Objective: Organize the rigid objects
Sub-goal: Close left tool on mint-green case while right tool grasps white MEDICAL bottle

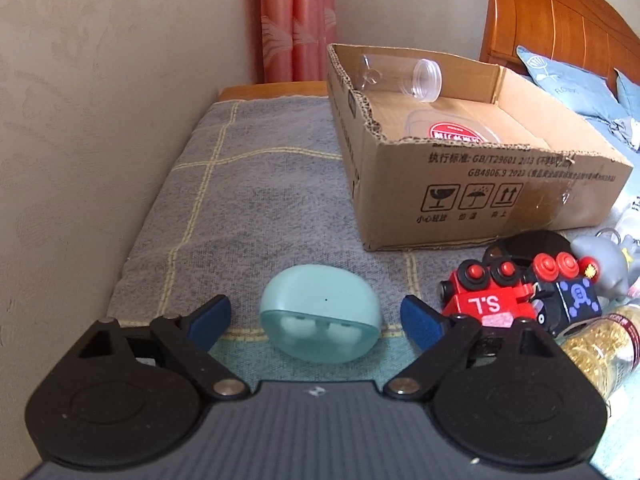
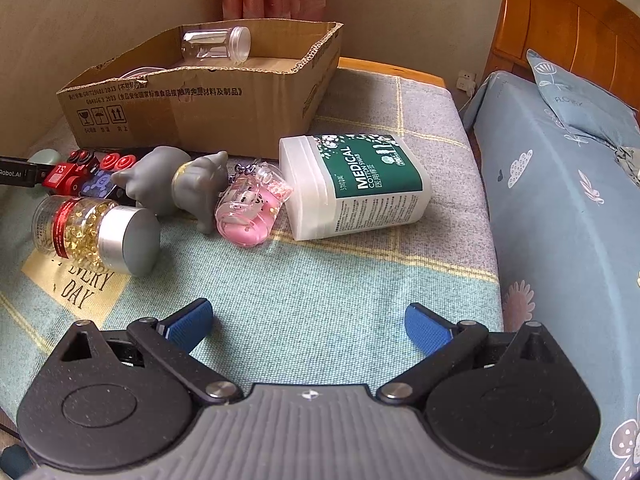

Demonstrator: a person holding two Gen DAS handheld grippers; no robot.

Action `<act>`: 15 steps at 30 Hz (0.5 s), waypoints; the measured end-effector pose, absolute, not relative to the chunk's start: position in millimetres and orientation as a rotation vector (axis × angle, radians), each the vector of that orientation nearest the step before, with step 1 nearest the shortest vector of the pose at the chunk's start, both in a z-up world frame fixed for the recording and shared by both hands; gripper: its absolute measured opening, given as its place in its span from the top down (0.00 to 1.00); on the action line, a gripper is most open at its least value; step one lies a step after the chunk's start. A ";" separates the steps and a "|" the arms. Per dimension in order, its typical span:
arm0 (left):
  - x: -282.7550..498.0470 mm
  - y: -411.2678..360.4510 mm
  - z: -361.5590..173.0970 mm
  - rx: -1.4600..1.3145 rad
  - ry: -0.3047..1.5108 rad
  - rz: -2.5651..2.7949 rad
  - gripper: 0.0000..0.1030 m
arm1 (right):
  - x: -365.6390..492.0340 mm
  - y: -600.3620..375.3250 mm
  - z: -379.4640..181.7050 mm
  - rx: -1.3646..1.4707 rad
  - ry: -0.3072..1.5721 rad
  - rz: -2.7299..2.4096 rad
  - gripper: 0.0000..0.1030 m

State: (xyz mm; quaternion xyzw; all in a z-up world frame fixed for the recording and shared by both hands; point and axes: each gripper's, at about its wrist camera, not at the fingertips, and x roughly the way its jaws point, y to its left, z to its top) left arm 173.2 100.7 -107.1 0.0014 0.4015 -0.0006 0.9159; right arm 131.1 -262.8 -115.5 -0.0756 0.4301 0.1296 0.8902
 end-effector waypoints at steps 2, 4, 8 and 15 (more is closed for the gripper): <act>173.5 100.8 -107.4 -0.010 0.825 0.001 0.11 | 136.9 -267.5 -115.5 -0.160 0.897 0.268 0.00; 173.9 100.6 -107.7 -0.010 0.824 0.001 0.11 | 144.4 -271.3 -114.3 -0.163 0.912 0.255 0.00; 174.9 100.9 -108.3 -0.010 0.823 0.001 0.11 | 156.9 -276.2 -107.6 -0.207 0.898 0.221 0.00; 176.6 100.2 -108.1 -0.011 0.824 0.002 0.11 | 182.3 -270.3 -97.0 -0.278 0.843 0.255 0.00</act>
